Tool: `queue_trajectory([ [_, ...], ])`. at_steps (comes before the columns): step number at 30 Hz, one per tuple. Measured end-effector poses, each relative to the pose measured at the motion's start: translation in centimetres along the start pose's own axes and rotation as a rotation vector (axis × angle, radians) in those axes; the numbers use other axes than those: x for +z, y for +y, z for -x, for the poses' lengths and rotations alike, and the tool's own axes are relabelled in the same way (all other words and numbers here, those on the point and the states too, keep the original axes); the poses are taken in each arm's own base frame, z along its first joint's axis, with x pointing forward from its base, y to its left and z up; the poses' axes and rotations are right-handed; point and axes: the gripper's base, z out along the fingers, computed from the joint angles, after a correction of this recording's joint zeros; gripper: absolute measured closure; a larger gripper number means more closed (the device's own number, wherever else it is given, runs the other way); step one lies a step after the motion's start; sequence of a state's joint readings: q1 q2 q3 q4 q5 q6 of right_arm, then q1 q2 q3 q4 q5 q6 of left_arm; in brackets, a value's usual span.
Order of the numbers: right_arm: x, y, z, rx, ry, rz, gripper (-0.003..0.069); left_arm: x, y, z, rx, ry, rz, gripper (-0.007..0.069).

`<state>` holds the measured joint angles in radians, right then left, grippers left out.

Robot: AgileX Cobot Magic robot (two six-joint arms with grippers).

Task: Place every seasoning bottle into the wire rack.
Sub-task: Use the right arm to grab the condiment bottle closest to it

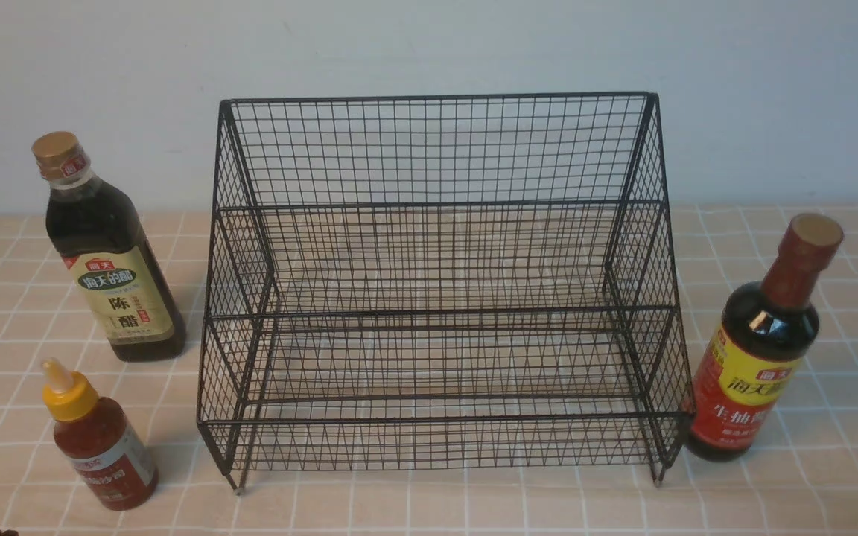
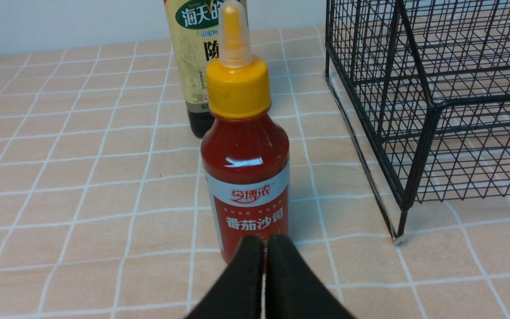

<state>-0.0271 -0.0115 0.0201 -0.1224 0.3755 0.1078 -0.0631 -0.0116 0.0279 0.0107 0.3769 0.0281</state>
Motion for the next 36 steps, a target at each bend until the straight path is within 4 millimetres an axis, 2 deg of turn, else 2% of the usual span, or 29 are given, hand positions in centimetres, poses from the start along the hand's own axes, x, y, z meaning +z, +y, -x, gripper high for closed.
queue_trajectory([
  [24,0.0,0.0,0.0,0.005,-0.005,0.001,0.0673,0.0,0.0,0.0,0.000,0.000,0.000,0.0631],
  [28,0.0,0.2,0.7,0.045,-0.099,0.019,0.0673,0.0,0.0,0.0,0.000,0.000,0.000,0.0631],
  [32,-0.5,0.3,2.9,0.153,-0.341,0.059,0.0673,0.0,0.0,0.0,0.000,0.000,0.000,0.0631],
  [36,-0.8,0.3,3.8,0.184,-0.447,0.076,0.0673,0.0,0.0,0.0,0.000,0.000,0.000,0.0631],
])
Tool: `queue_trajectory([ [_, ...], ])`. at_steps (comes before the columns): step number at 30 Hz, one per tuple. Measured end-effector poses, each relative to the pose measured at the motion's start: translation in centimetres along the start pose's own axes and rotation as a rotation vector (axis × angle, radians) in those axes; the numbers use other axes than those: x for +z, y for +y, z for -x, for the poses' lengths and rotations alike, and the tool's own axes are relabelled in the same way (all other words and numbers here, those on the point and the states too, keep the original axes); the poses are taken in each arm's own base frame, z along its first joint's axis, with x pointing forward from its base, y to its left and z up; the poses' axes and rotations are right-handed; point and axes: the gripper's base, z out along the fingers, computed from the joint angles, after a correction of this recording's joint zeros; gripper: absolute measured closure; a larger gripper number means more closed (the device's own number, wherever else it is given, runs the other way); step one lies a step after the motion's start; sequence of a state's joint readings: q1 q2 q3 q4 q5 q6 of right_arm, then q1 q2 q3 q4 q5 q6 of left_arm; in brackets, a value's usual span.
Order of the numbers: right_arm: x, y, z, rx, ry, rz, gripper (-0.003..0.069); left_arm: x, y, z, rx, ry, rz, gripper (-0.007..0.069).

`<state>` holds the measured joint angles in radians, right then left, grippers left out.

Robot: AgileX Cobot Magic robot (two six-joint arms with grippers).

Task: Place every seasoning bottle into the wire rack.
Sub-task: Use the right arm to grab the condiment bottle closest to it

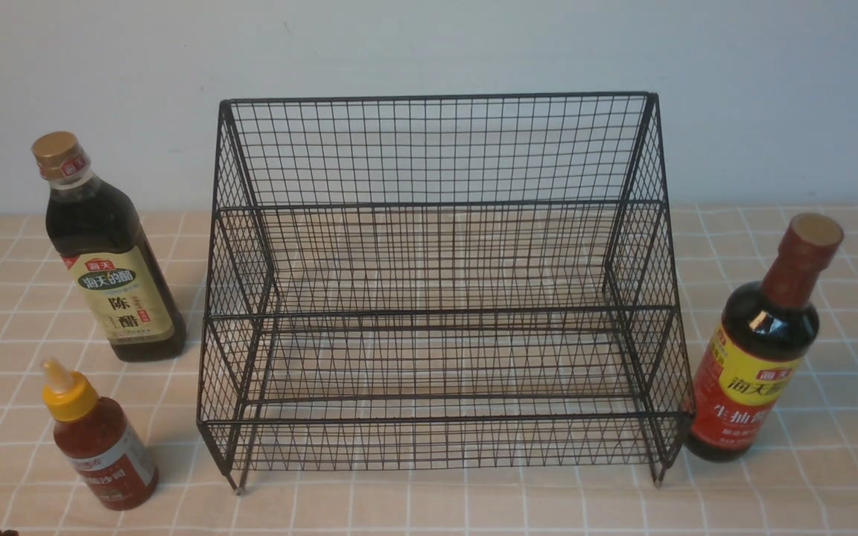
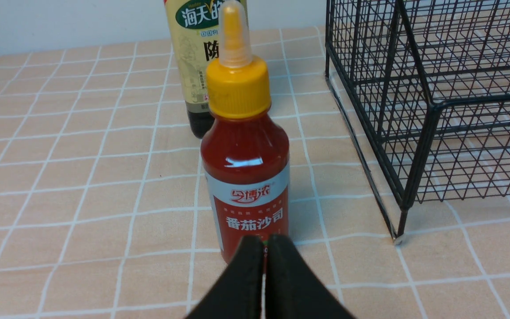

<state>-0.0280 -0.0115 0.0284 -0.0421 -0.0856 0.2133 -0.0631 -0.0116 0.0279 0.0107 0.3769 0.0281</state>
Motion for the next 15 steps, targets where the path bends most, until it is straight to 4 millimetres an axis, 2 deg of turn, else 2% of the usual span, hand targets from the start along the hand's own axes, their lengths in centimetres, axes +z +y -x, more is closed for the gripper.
queue_trajectory([
  [7,0.0,0.1,0.7,0.063,-0.073,0.016,0.0673,0.0,0.0,0.0,0.000,0.000,0.000,0.0631],
  [10,-0.2,0.4,1.7,0.167,-0.183,0.063,0.0673,0.0,0.0,0.0,0.000,0.000,0.000,0.0631],
  [13,-0.1,0.9,2.8,0.143,-0.206,0.098,0.0673,0.0,0.0,0.0,0.000,0.000,0.000,0.0631],
  [14,0.3,1.3,4.2,0.107,-0.213,0.124,0.0670,0.0,0.0,0.0,0.000,0.000,0.000,0.0631],
  [15,0.6,1.5,4.6,0.087,-0.203,0.134,0.0666,0.0,0.0,0.0,0.000,0.000,0.000,0.0631],
])
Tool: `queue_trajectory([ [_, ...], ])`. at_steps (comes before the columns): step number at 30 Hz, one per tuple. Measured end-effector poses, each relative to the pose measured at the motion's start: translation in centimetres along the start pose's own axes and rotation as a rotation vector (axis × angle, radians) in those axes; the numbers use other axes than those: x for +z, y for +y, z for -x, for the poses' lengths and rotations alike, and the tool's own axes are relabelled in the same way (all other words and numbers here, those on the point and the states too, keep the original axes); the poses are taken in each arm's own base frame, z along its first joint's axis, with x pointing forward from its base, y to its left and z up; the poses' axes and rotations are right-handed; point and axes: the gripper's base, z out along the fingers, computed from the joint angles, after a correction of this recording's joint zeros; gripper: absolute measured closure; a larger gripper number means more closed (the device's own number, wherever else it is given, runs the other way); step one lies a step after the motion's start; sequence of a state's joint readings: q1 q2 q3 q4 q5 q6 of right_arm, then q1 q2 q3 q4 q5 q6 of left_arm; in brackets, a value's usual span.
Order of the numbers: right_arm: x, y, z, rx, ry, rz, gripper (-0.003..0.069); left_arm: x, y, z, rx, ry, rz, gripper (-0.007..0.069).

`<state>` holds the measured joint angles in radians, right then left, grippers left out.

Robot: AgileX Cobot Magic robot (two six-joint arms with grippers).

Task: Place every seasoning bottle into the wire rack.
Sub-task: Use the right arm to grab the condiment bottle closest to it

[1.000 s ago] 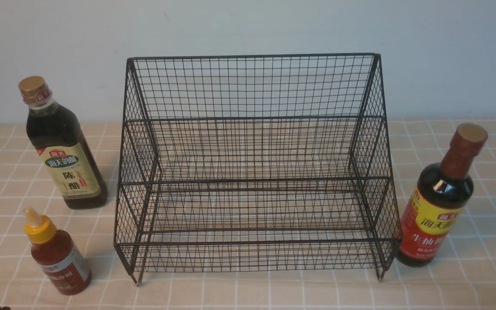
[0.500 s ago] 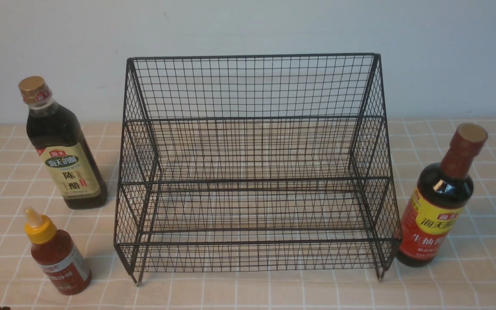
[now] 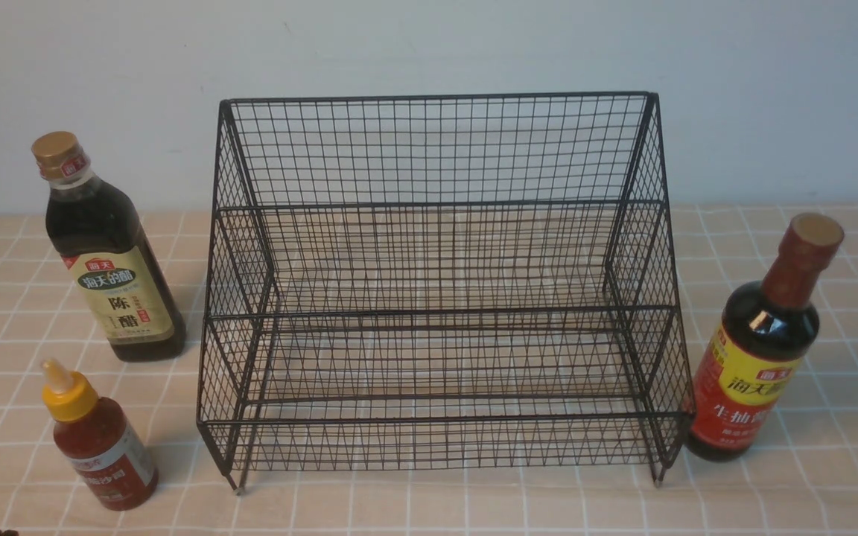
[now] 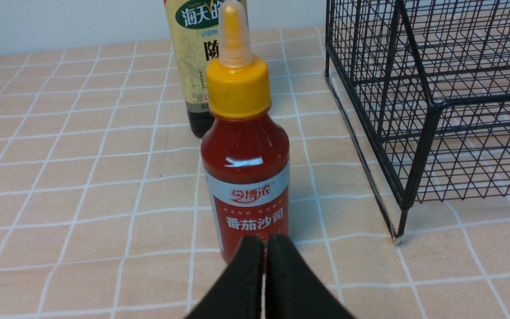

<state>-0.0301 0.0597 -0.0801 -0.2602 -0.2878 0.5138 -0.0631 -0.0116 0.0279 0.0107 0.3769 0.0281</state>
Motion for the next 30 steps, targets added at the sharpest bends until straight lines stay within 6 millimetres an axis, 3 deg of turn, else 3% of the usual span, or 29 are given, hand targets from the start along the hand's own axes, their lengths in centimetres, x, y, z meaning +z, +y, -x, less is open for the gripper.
queue_trajectory([
  [2,2.1,0.7,1.7,-0.018,0.043,0.038,0.0648,0.0,0.0,0.0,0.000,0.000,0.000,0.0631],
  [3,2.2,0.7,1.7,-0.031,0.050,0.045,0.0644,0.0,0.0,0.0,0.000,0.000,0.000,0.0631],
  [8,6.8,1.3,2.1,-0.073,0.229,0.117,0.0559,0.0,0.0,0.0,0.000,0.000,0.000,0.0631],
  [9,6.9,1.4,2.2,-0.076,0.227,0.122,0.0559,0.0,0.0,0.0,0.000,0.000,0.000,0.0631],
  [15,12.4,1.3,0.3,-0.050,0.446,0.198,0.0362,0.0,0.0,0.0,0.000,0.000,0.000,0.0631],
  [20,15.3,0.7,-1.4,-0.013,0.535,0.191,0.0224,0.0,0.0,0.0,0.000,0.000,0.000,0.0631],
  [24,16.7,0.0,-3.6,0.003,0.617,0.181,0.0162,0.0,0.0,0.0,0.000,0.000,0.000,0.0631],
  [30,17.1,-0.4,-6.3,-0.007,0.719,0.213,0.0147,0.0,0.0,0.0,0.000,0.000,0.000,0.0631],
])
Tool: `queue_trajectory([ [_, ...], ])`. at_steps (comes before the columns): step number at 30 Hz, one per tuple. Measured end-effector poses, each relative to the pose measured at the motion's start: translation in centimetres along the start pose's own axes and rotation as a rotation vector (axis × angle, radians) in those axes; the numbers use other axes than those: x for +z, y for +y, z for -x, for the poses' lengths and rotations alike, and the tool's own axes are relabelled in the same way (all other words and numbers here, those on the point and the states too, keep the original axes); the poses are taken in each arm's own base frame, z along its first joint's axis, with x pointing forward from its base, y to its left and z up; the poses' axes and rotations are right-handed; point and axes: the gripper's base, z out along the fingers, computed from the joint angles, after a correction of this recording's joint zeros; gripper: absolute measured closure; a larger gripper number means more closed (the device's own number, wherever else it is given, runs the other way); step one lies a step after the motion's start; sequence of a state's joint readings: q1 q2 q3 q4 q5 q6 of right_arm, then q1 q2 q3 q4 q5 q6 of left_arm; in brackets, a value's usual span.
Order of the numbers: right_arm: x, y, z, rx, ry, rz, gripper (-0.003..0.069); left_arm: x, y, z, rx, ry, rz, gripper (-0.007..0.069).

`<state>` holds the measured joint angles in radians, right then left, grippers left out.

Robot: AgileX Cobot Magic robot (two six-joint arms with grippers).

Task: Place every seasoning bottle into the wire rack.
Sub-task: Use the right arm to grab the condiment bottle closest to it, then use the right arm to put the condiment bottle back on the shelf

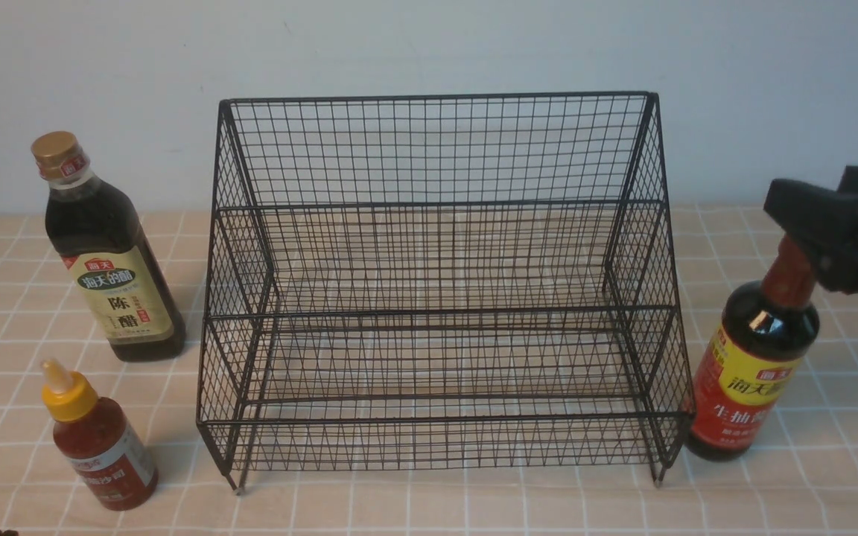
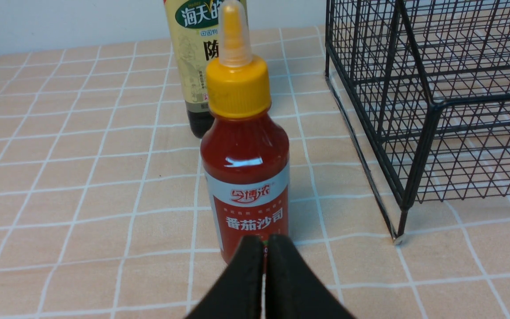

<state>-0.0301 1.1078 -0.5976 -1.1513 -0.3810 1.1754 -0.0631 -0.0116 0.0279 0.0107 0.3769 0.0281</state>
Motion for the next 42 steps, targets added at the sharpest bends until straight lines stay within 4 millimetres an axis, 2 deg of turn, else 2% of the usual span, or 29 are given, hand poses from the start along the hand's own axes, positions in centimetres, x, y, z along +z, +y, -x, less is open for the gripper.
queue_trajectory([
  [11,2.5,-1.2,-2.9,-0.032,0.164,0.016,0.0158,0.0,0.0,0.0,0.000,0.000,0.000,0.0631],
  [14,2.8,-1.3,-3.4,-0.044,0.193,0.021,0.0224,0.0,0.0,0.0,0.000,0.000,0.000,0.0631],
  [16,2.8,-1.3,-3.5,-0.062,0.200,0.026,0.0352,0.0,0.0,0.0,0.000,0.000,0.000,0.0631],
  [18,2.5,-1.3,-3.2,-0.095,0.196,0.011,0.0391,0.0,0.0,0.0,0.000,0.000,0.000,0.0631],
  [20,2.1,-1.1,-2.9,-0.109,0.185,0.009,0.0390,0.0,0.0,0.0,0.000,0.000,0.000,0.0631],
  [23,1.0,-0.6,-1.8,-0.158,0.143,0.011,0.0390,0.0,0.0,0.0,0.000,0.000,0.000,0.0631],
  [25,-0.1,0.0,-0.1,-0.207,0.083,0.010,0.0390,0.0,0.0,0.0,0.000,0.000,0.000,0.0631],
  [34,-4.9,3.7,9.0,-0.316,-0.196,0.099,0.0390,0.0,0.0,0.0,0.000,0.000,0.000,0.0631],
  [38,-6.0,5.2,11.2,-0.371,-0.216,0.199,0.0390,0.0,0.0,0.0,0.000,0.000,0.000,0.0631],
  [42,-6.6,6.2,12.0,-0.356,-0.193,0.288,0.0390,0.0,0.0,0.0,0.000,0.000,0.000,0.0631],
])
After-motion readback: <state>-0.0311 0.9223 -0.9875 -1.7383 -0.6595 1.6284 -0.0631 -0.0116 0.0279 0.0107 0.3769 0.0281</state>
